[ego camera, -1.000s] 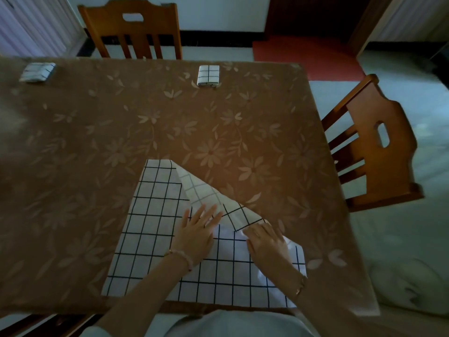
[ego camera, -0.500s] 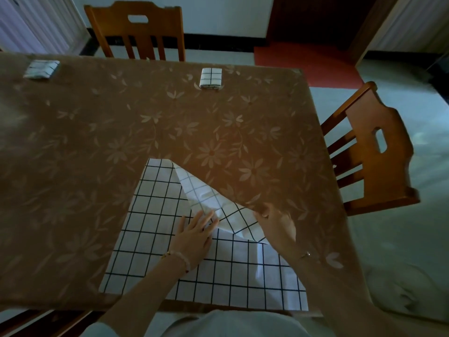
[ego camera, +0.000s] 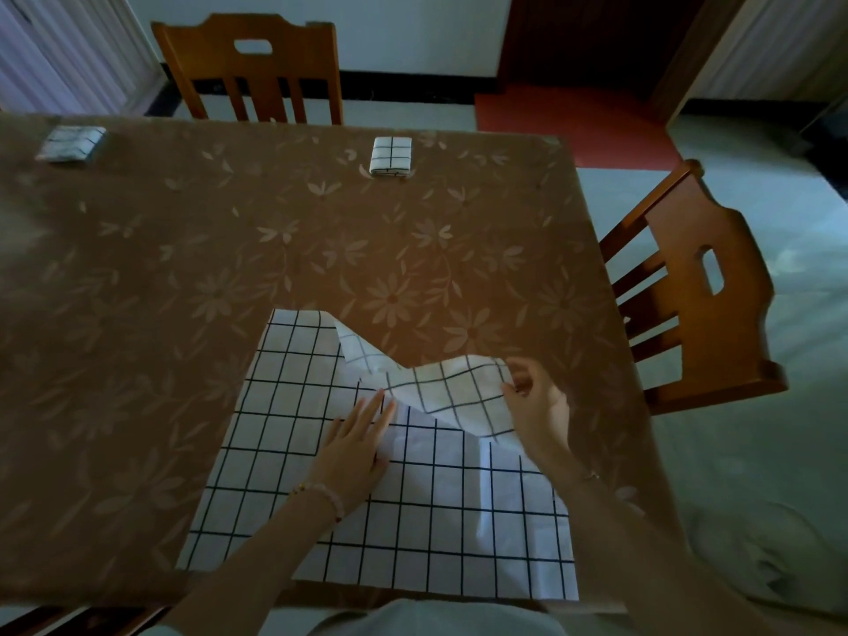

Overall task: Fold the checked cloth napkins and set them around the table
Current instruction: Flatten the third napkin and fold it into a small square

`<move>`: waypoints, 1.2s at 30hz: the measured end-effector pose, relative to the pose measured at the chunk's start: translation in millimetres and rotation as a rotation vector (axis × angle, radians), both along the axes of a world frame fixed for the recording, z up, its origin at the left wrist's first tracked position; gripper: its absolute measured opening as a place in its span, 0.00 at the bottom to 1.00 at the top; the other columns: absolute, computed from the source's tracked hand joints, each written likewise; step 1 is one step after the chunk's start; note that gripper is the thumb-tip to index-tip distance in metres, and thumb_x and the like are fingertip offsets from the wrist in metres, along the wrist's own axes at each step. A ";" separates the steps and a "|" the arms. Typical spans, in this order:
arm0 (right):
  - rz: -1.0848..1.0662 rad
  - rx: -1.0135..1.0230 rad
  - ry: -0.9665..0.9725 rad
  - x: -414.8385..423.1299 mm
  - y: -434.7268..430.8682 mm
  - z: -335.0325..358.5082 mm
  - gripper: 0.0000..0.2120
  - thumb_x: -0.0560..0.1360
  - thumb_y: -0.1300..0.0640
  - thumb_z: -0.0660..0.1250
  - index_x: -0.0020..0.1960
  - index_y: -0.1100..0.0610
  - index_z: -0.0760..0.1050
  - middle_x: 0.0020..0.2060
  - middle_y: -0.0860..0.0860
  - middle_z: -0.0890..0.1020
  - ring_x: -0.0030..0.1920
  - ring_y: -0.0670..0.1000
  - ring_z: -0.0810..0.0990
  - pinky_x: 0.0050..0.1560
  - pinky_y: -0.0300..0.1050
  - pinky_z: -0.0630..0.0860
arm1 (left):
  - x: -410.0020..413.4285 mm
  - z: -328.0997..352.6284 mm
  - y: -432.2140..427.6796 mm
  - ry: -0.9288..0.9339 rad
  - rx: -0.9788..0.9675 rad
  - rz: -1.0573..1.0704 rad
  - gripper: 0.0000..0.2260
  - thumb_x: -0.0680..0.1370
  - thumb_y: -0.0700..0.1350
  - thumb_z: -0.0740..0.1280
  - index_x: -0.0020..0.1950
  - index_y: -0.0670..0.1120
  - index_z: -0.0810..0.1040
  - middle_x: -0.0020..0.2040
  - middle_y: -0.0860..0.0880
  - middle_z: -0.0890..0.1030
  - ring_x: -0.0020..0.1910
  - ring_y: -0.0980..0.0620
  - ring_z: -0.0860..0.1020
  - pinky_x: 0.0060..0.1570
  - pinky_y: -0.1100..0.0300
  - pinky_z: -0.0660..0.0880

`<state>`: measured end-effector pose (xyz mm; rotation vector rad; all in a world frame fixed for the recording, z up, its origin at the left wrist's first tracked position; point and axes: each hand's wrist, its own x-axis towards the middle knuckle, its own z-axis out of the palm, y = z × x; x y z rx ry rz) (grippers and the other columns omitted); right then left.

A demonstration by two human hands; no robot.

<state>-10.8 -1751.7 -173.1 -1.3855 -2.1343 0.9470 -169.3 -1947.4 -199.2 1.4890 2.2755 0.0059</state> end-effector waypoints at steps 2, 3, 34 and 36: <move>-0.045 0.040 0.030 -2.8 21.8 5.3 0.14 0.73 0.60 0.68 0.58 0.52 0.74 0.42 0.47 0.80 0.42 0.48 0.78 0.44 0.45 0.76 | -1.3 0.9 1.6 0.044 -0.036 -0.006 0.27 0.77 0.55 0.45 0.76 0.51 0.44 0.74 0.51 0.40 0.74 0.48 0.44 0.71 0.47 0.48; -0.068 0.057 0.040 -4.6 32.8 7.4 0.14 0.74 0.60 0.67 0.59 0.52 0.74 0.43 0.48 0.81 0.43 0.49 0.78 0.44 0.45 0.75 | -1.9 3.5 3.2 0.067 -0.047 -0.014 0.27 0.77 0.55 0.46 0.76 0.51 0.49 0.75 0.51 0.45 0.74 0.47 0.49 0.69 0.44 0.53; 0.601 0.246 -0.626 4.4 -10.3 -32.0 0.23 0.81 0.51 0.45 0.75 0.50 0.53 0.76 0.50 0.54 0.76 0.51 0.47 0.73 0.54 0.43 | -10.7 -1.8 -1.0 0.164 -0.066 -0.001 0.29 0.74 0.58 0.44 0.74 0.50 0.53 0.74 0.50 0.54 0.73 0.45 0.58 0.65 0.42 0.56; 0.624 0.292 -0.602 11.6 -33.6 -35.9 0.24 0.78 0.49 0.45 0.73 0.51 0.61 0.72 0.51 0.64 0.74 0.53 0.57 0.70 0.56 0.52 | -2.0 -7.2 -7.6 0.158 -0.045 -0.013 0.25 0.73 0.55 0.51 0.69 0.50 0.65 0.69 0.48 0.70 0.66 0.45 0.71 0.58 0.42 0.66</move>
